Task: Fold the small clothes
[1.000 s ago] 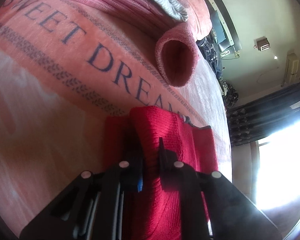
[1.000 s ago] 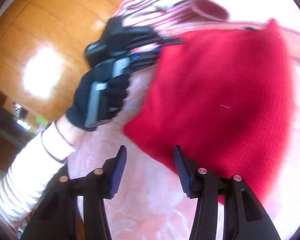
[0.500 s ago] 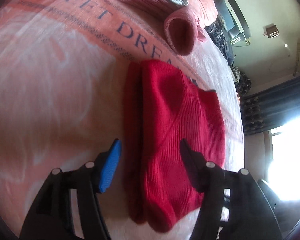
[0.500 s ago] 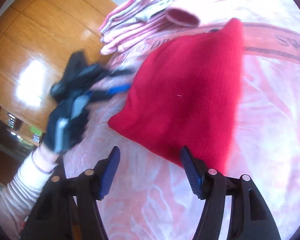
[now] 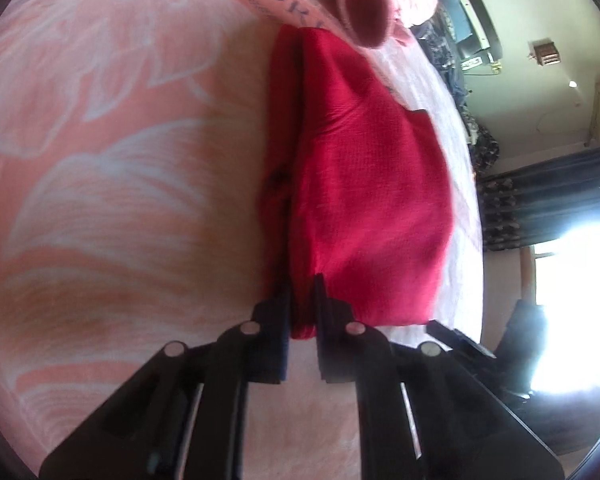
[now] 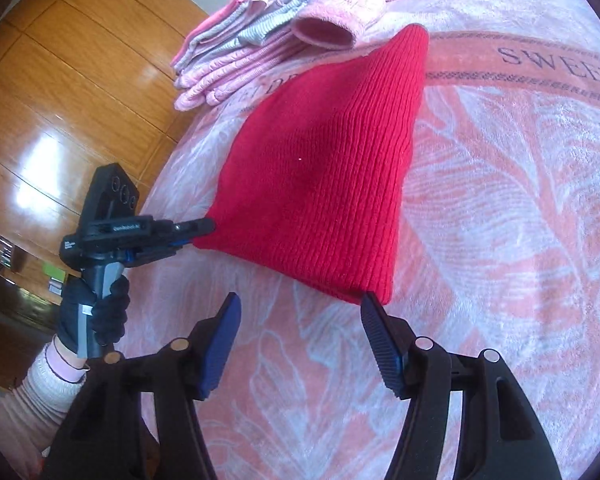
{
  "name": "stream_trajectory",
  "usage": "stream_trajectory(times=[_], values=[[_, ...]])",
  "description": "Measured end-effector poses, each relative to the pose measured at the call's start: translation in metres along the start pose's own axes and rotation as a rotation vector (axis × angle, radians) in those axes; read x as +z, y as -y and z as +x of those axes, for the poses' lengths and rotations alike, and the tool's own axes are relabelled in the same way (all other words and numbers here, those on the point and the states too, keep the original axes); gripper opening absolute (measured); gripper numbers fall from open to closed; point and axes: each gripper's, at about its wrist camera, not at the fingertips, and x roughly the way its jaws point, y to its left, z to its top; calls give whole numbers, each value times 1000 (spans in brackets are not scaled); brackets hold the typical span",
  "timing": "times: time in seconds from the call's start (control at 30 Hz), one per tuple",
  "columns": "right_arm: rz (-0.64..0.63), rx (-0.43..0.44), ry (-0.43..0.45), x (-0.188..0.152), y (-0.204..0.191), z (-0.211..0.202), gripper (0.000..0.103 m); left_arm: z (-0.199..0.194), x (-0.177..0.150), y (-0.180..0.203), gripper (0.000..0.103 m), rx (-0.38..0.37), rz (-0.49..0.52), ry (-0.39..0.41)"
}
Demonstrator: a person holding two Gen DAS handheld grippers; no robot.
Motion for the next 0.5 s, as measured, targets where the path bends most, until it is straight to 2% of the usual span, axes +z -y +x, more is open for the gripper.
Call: stream_trajectory(times=[0.17, 0.23, 0.37, 0.4, 0.5], values=[[-2, -9, 0, 5, 1, -1, 63, 0, -3, -11, 13, -61, -17, -10], [-8, -11, 5, 6, 2, -6, 63, -7, -1, -8, 36, -79, -19, -4], [-13, -27, 20, 9, 9, -17, 63, -25, 19, -3, 58, -84, -14, 68], [-11, -29, 23, 11, 10, -19, 63, -26, 26, -2, 63, -92, -18, 67], [-13, -33, 34, 14, 12, -22, 63, -18, 48, -2, 63, -112, -27, 60]])
